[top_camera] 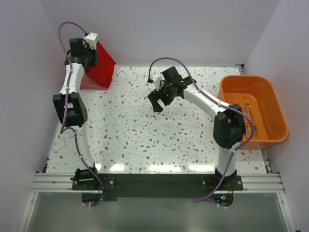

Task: Fold and stack the t-shirts
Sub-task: Neatly place the folded tshirt to the corner, then reset both grippers

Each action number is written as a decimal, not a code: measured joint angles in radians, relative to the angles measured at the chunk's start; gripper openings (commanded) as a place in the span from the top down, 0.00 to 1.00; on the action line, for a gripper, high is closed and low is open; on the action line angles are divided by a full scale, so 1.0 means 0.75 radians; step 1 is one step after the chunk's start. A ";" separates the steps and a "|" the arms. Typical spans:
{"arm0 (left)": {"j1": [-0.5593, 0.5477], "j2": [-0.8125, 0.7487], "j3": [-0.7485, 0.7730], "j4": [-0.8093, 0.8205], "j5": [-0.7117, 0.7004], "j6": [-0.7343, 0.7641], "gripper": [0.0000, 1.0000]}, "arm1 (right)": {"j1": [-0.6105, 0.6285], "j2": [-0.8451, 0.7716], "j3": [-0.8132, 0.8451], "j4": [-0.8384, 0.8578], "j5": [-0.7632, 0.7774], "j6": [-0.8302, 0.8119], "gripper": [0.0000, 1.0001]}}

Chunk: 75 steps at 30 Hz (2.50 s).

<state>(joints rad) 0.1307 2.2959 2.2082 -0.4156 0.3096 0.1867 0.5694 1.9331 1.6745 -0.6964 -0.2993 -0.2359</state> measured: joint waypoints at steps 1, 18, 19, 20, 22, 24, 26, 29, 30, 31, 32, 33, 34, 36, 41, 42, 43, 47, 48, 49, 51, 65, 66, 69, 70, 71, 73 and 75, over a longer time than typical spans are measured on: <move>0.005 0.012 0.001 -0.001 -0.005 0.010 1.00 | 0.000 0.004 0.009 -0.001 0.001 -0.001 0.01; 0.100 0.105 0.035 0.066 -0.077 0.151 0.96 | 0.000 0.104 0.121 -0.040 0.027 -0.001 0.02; 0.100 0.109 0.028 0.088 -0.085 0.167 0.92 | 0.000 0.109 0.127 -0.043 0.027 -0.001 0.01; 0.101 0.110 0.014 0.115 -0.095 0.187 0.91 | 0.000 0.112 0.134 -0.047 0.027 -0.001 0.01; 0.103 0.119 -0.001 0.161 -0.107 0.223 0.87 | 0.000 0.120 0.151 -0.055 0.027 0.000 0.01; 0.107 0.140 0.000 0.209 -0.119 0.259 0.75 | 0.000 0.122 0.160 -0.058 0.027 0.000 0.01; 0.112 0.172 0.014 0.243 -0.148 0.289 0.50 | 0.000 0.122 0.166 -0.065 0.027 0.000 0.01; 0.123 0.202 0.018 0.279 -0.200 0.321 0.35 | 0.000 0.122 0.170 -0.068 0.027 0.000 0.01; 0.127 0.205 0.018 0.288 -0.220 0.328 0.34 | 0.000 0.122 0.171 -0.069 0.028 0.000 0.01; 0.131 0.206 0.018 0.296 -0.231 0.331 0.33 | 0.000 0.122 0.171 -0.069 0.027 0.001 0.01; 0.134 0.206 0.018 0.309 -0.249 0.336 0.32 | 0.000 0.122 0.171 -0.069 0.027 0.001 0.01; 0.139 0.205 0.018 0.330 -0.259 0.341 0.29 | 0.000 0.125 0.175 -0.071 0.027 0.001 0.01; 0.142 0.204 0.018 0.348 -0.274 0.344 0.27 | 0.000 0.129 0.182 -0.073 0.027 0.002 0.02; 0.151 0.199 0.018 0.377 -0.296 0.347 0.22 | 0.000 0.143 0.199 -0.070 0.027 0.002 0.01; 0.191 0.152 0.018 0.354 -0.293 0.301 0.00 | 0.000 0.153 0.208 -0.071 0.027 0.002 0.01; 0.200 0.131 0.018 0.333 -0.278 0.286 0.00 | 0.000 0.153 0.208 -0.071 0.027 0.002 0.01; 0.206 0.106 0.018 0.307 -0.262 0.270 0.00 | -0.002 0.153 0.208 -0.070 0.027 0.004 0.01; 0.226 -0.024 0.018 0.170 -0.150 0.193 0.00 | -0.015 0.151 0.208 -0.067 0.028 0.011 0.01; 0.227 -0.067 0.016 0.136 -0.112 0.171 0.00 | -0.023 0.150 0.208 -0.065 0.028 0.012 0.01; 0.227 -0.113 0.005 0.108 -0.077 0.148 0.00 | -0.033 0.145 0.208 -0.063 0.032 0.016 0.01; 0.222 -0.216 -0.028 0.059 -0.004 0.112 0.00 | -0.065 0.127 0.208 -0.062 0.036 0.027 0.01; -0.229 -0.814 -0.624 -0.238 0.003 0.064 0.00 | -0.550 -0.435 -0.041 -0.062 0.067 0.092 0.01; -0.253 -0.865 -0.731 -0.226 0.001 0.044 0.00 | -0.561 -0.485 -0.099 -0.065 0.064 0.092 0.01; -0.282 -1.003 -0.979 -0.257 0.002 -0.009 0.00 | -0.548 -0.630 -0.308 -0.068 0.033 0.090 0.01; -0.285 -1.043 -1.043 -0.274 0.002 -0.024 0.00 | -0.543 -0.677 -0.381 -0.071 0.020 0.087 0.01; -0.289 -1.086 -1.105 -0.272 0.002 -0.041 0.00 | -0.536 -0.721 -0.454 -0.073 0.009 0.085 0.01; -0.289 -1.169 -1.218 -0.282 -0.001 -0.069 0.00 | -0.531 -0.813 -0.584 -0.082 -0.030 0.083 0.01; -0.289 -1.253 -1.313 -0.286 -0.009 -0.084 0.00 | -0.530 -0.901 -0.682 -0.100 -0.061 0.079 0.01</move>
<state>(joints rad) -0.0864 1.3560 1.2236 -0.6300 0.3031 0.1234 0.1719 1.2572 1.1633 -0.7712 -0.3447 -0.1764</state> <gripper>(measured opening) 0.997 0.985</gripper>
